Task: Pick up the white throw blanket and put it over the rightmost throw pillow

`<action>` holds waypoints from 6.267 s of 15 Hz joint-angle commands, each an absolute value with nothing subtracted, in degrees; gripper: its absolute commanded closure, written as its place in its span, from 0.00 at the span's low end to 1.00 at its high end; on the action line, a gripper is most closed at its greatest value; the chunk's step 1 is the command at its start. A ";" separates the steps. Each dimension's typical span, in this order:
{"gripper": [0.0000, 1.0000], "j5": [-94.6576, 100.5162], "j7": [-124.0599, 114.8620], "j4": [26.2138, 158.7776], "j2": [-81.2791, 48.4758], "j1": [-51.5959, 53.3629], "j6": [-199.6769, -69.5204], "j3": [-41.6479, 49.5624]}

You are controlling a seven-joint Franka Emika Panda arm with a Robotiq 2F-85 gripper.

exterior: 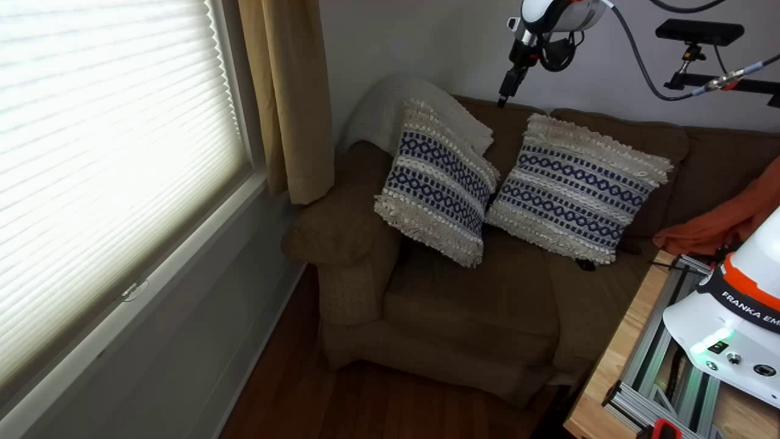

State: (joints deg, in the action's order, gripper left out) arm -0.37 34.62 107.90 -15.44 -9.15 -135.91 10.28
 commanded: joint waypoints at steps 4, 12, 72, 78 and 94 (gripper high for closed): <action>0.00 -4.37 38.45 88.36 -32.02 -17.17 -136.03 5.03; 0.00 -2.19 36.53 89.02 -31.78 -17.32 -137.73 4.49; 0.99 -2.13 33.23 32.89 -78.49 -25.91 -131.44 2.83; 0.99 -2.82 23.28 32.72 -69.34 -23.02 -121.45 2.44; 0.99 -10.20 22.20 23.17 -51.58 -19.67 -126.36 -7.93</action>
